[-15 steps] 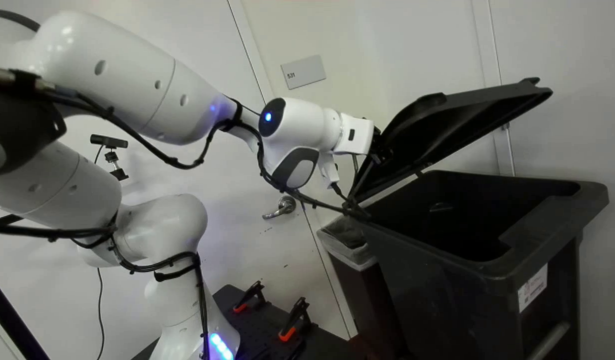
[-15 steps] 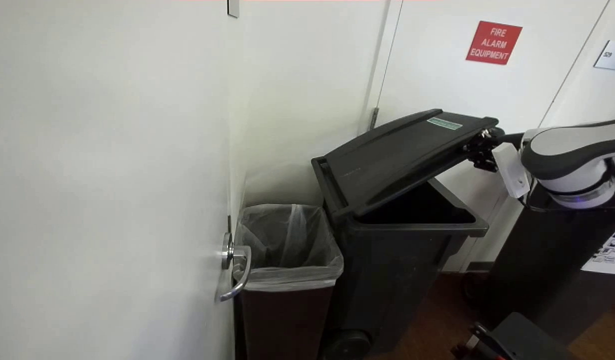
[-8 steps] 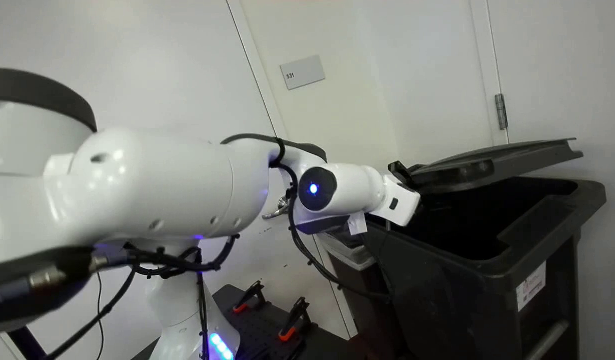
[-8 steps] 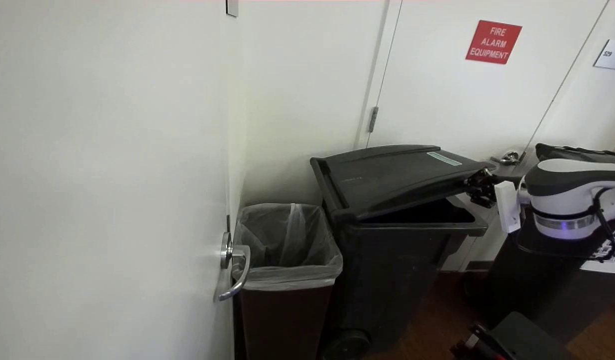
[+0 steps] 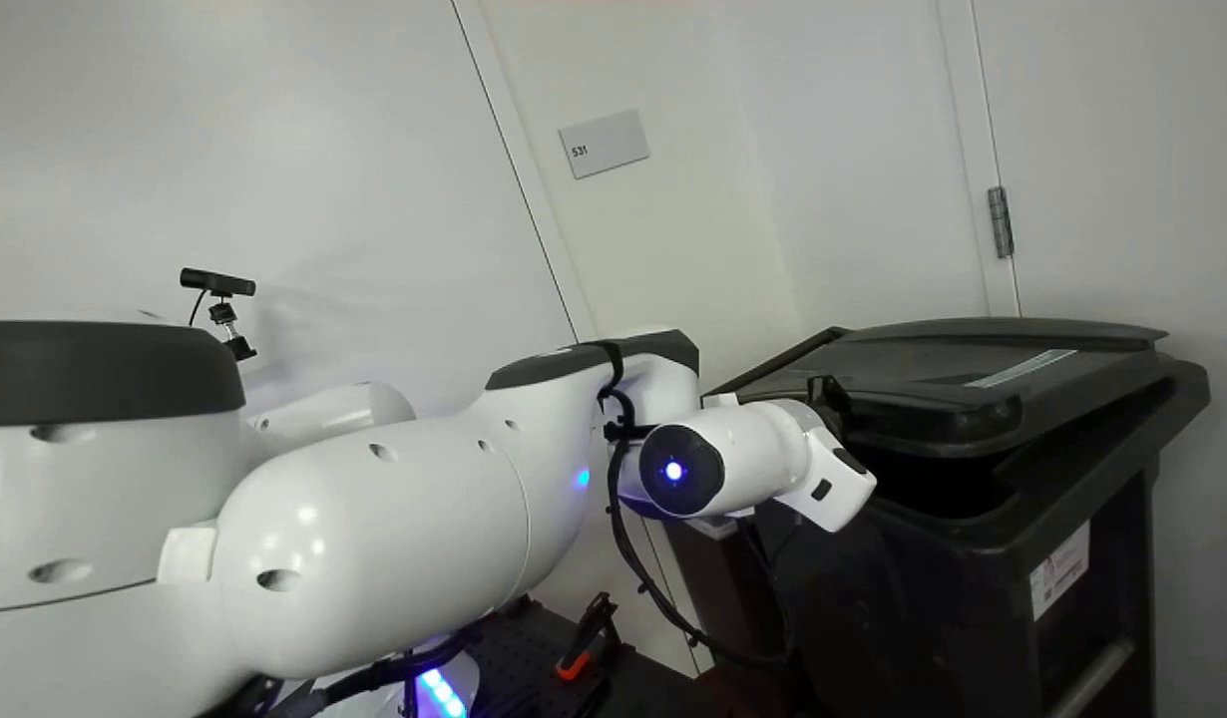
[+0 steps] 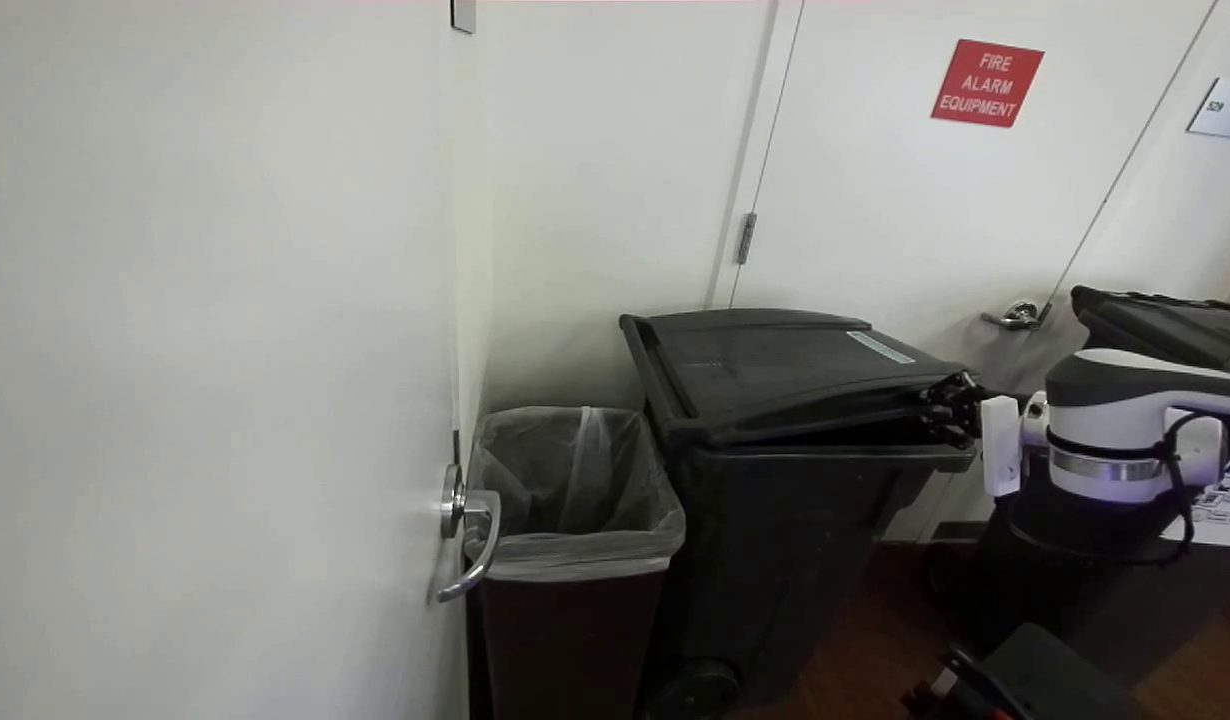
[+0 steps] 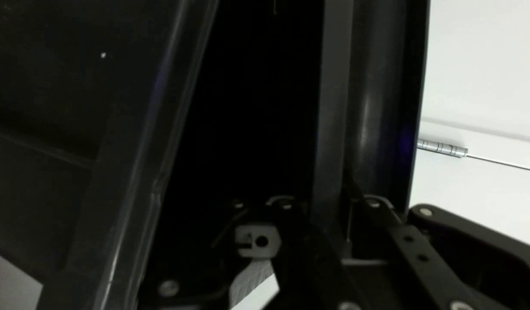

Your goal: Close the lid on the dustbin to the right

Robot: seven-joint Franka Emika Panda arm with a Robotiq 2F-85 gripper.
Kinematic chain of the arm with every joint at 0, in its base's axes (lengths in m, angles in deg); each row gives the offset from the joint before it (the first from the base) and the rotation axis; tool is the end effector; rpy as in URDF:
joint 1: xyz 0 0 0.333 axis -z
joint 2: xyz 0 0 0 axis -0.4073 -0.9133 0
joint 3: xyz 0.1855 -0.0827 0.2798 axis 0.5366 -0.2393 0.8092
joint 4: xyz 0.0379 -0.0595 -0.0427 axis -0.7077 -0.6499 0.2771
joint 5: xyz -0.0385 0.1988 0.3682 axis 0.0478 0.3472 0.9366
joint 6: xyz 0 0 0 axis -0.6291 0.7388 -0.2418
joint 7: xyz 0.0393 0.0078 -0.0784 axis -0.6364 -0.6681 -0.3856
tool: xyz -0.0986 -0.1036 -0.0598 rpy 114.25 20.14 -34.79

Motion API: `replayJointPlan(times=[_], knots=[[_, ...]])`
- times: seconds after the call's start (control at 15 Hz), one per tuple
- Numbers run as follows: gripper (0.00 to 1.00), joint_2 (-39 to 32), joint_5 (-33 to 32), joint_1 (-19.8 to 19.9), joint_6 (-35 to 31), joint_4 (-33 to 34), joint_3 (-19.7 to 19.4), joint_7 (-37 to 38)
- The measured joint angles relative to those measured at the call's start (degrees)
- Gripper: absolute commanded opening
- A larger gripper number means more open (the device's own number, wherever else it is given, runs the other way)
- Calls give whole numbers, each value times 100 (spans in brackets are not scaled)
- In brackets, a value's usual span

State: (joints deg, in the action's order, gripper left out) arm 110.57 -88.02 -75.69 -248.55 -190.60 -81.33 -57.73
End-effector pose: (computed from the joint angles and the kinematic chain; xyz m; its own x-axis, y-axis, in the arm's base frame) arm 0.3710 -0.3901 0.1679 0.0094 -0.9890 0.1477 -0.4018 -0.1390 -0.9051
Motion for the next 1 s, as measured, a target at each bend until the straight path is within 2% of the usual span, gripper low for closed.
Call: replayJointPlan(times=[0.07, 0.27, 0.53, 0.73, 1.0], knots=[[41, 13, 83, -11, 21, 24, 1, -39], [66, -85, 593, -188, 80, 80, -129, -30], [96, -623, 1389, -770, 364, -172, -150, 323], [100, -1363, 2280, -1069, 404, -580, 169, 298], [100, -2402, 3461, -1222, 268, -1005, 1082, 262]])
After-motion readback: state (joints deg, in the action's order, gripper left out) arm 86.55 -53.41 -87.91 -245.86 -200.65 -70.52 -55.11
